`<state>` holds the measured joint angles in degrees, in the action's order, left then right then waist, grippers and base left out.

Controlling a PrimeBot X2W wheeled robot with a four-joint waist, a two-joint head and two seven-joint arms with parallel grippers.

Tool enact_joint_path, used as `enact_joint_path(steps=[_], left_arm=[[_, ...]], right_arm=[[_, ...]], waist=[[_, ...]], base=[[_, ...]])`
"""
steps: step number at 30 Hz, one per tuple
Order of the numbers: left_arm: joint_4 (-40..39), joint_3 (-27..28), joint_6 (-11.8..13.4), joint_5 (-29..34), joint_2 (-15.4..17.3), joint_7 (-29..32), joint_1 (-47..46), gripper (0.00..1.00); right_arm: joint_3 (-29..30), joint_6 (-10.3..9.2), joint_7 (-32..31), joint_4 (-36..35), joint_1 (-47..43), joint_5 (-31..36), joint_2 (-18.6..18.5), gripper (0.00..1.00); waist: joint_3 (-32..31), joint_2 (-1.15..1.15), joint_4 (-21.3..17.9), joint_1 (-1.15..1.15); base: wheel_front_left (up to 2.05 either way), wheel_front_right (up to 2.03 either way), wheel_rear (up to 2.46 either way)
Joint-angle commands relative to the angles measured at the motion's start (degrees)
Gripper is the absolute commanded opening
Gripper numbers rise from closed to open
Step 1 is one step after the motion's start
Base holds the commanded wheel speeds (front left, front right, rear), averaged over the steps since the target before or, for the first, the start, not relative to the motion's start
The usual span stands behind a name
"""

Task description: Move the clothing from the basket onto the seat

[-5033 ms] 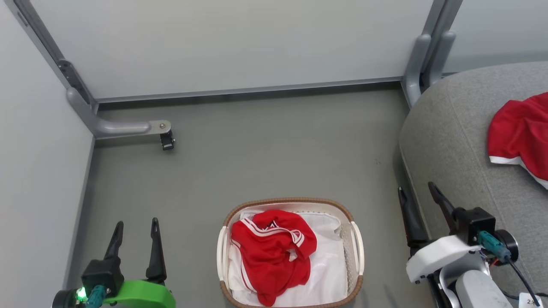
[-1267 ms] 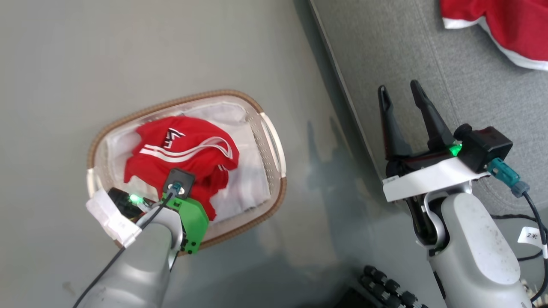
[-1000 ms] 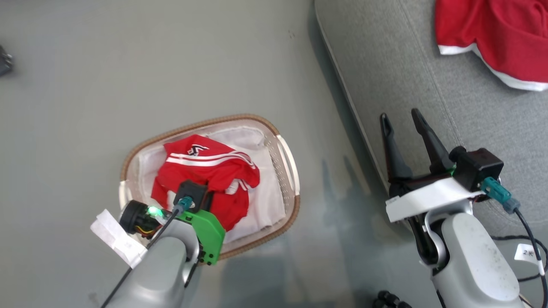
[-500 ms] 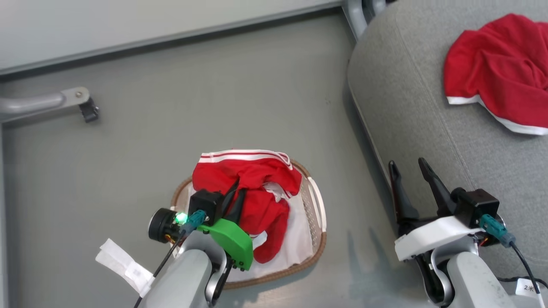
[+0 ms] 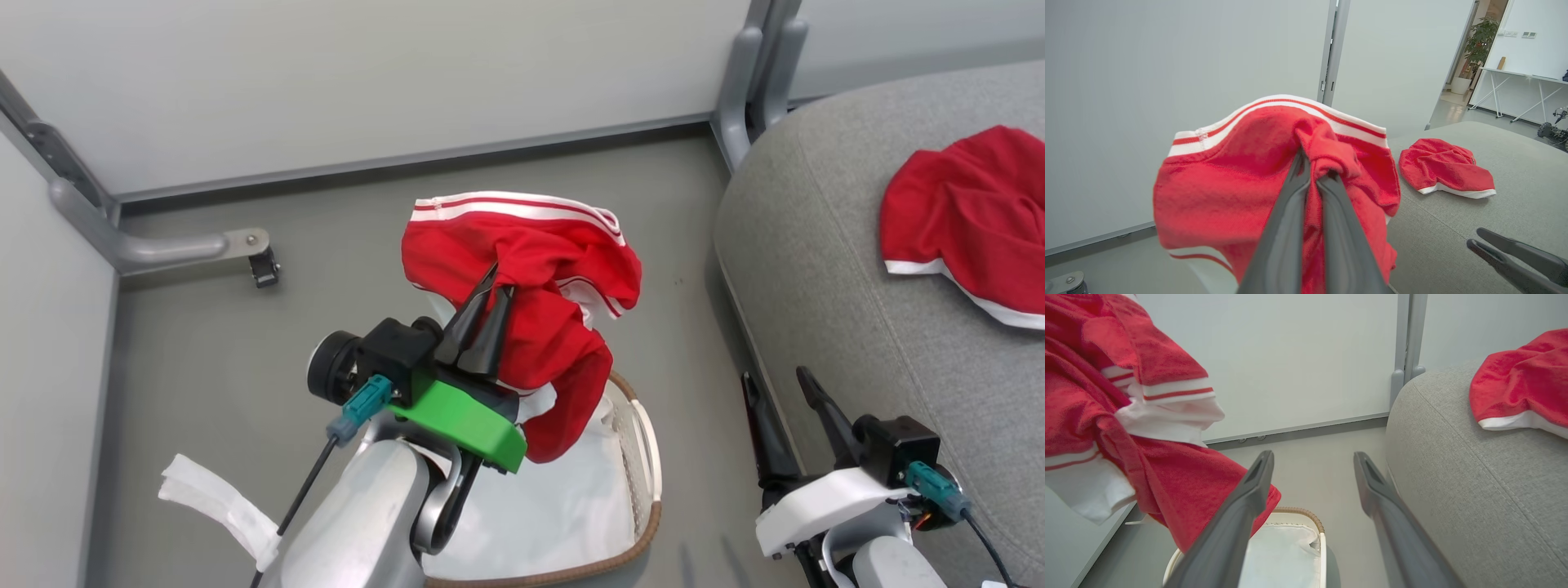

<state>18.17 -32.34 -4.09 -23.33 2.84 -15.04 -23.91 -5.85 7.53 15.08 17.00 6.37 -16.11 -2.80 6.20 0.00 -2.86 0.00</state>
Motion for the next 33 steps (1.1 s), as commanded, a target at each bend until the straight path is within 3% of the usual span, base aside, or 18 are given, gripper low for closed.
enact_joint_path(steps=[1,8,21,33], left_arm=[[-0.9,-0.3,0.2,-0.3,0.1,-0.2,1.1,0.0],[-2.8,-1.3,1.1,-1.0,0.1,-0.2,1.7,0.0],[-3.8,-3.0,1.5,-2.1,0.1,-0.2,0.7,0.0],[-5.2,-7.2,2.0,-4.2,0.1,-0.2,-0.5,0.0]], right_arm=[[-0.2,-0.08,0.1,0.2,-1.0,0.1,-0.3,1.0],[-4.5,-0.07,0.1,-1.2,0.0,-0.9,-0.2,1.0],[-27.4,-0.08,0.1,-0.4,12.7,-2.6,-2.7,1.0],[-32.6,-0.08,0.1,7.8,20.3,-2.9,-1.2,1.0]], waist=[[-2.2,0.0,1.3,0.0],[-3.1,0.0,1.1,0.0],[-1.9,0.0,2.1,0.0],[-0.8,0.0,5.5,0.0]], base=[[0.0,0.0,0.0],[0.0,0.0,0.0],[0.0,0.0,0.0],[0.0,0.0,0.0]])
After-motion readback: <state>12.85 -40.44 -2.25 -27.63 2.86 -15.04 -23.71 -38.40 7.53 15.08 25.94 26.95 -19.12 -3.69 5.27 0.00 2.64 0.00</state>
